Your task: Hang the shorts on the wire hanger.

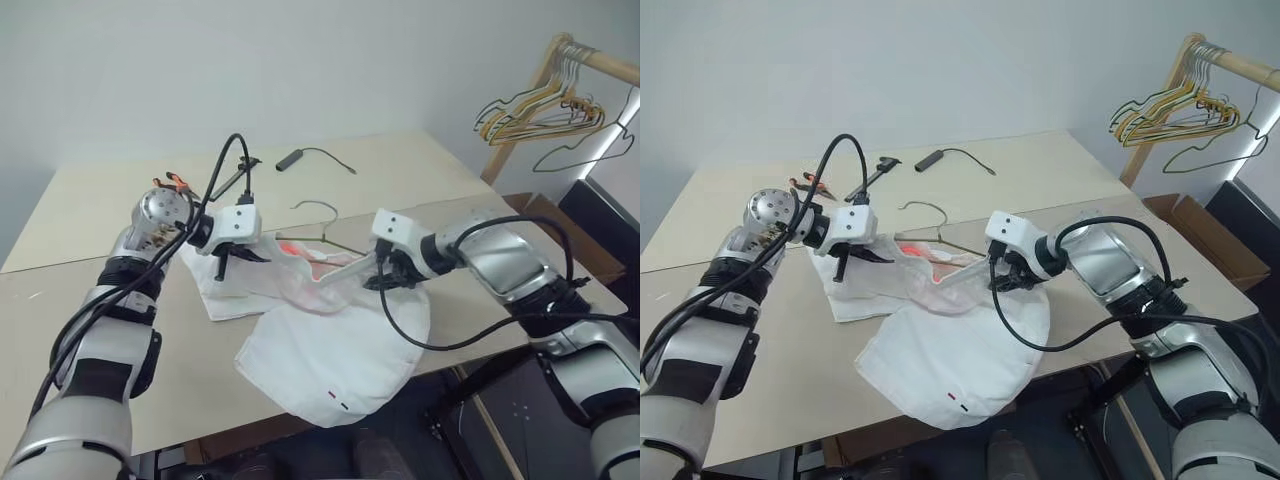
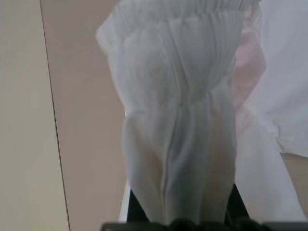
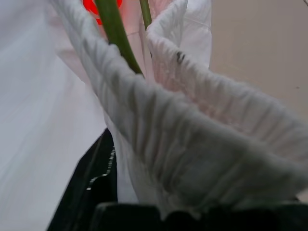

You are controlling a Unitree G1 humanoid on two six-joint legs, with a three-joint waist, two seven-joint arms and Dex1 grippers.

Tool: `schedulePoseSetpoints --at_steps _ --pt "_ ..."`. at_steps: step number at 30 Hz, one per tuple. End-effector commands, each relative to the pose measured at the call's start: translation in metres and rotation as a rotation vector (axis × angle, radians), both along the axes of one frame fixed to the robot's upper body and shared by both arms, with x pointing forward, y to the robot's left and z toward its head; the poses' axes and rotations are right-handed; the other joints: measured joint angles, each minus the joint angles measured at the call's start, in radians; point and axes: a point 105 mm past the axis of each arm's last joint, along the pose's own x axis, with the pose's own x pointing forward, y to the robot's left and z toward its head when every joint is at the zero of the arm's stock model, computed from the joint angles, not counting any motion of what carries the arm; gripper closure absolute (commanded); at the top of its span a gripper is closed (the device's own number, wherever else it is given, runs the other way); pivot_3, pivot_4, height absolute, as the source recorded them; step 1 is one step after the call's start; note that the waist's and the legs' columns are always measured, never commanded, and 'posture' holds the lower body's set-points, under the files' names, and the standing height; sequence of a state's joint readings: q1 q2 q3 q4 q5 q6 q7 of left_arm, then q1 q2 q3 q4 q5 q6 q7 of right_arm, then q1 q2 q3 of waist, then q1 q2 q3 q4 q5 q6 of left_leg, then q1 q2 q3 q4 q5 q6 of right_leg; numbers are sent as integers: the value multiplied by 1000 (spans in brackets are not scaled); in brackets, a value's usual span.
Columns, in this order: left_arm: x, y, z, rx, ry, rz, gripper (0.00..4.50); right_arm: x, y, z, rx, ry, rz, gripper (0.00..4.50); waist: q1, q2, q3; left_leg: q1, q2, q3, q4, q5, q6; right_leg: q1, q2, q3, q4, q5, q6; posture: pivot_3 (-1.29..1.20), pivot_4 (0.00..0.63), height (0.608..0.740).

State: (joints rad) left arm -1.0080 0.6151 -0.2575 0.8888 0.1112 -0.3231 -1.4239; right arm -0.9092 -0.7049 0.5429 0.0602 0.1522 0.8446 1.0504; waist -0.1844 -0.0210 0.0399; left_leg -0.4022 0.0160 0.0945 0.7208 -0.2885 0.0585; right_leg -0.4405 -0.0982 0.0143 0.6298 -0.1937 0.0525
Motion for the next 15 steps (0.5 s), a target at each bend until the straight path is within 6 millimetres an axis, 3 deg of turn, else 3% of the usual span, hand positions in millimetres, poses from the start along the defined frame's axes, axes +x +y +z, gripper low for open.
schedulePoseSetpoints --at_steps 1,4,6,12,15 --pt "1 0 19 -54 -65 -7 4500 4 2 23 23 -70 27 3081 0 0 0 0 0 0 0 0 0 0 0 0 0 0 0 -182 0 740" --pt "1 -5 21 -94 -86 -27 4500 1 0 23 44 -54 31 4226 1 0 0 1 0 0 1 0 0 0 0 0 -1 0 0 -186 0 740" --pt "0 -9 23 -119 -84 -35 4500 -2 0 24 64 -46 31 4486 1 0 0 1 0 0 1 0 0 0 0 0 -1 0 0 -192 0 740" --pt "4 -15 42 -253 -63 -11 2702 -15 -10 24 130 -4 -3 4500 2 0 0 0 0 -1 2 0 0 0 -1 -1 0 0 0 -198 0 740" --pt "13 -9 71 -412 -121 60 1670 -25 -29 19 176 38 -108 4500 3 0 0 0 0 -1 2 0 0 0 -1 -1 -1 0 0 -209 0 740"
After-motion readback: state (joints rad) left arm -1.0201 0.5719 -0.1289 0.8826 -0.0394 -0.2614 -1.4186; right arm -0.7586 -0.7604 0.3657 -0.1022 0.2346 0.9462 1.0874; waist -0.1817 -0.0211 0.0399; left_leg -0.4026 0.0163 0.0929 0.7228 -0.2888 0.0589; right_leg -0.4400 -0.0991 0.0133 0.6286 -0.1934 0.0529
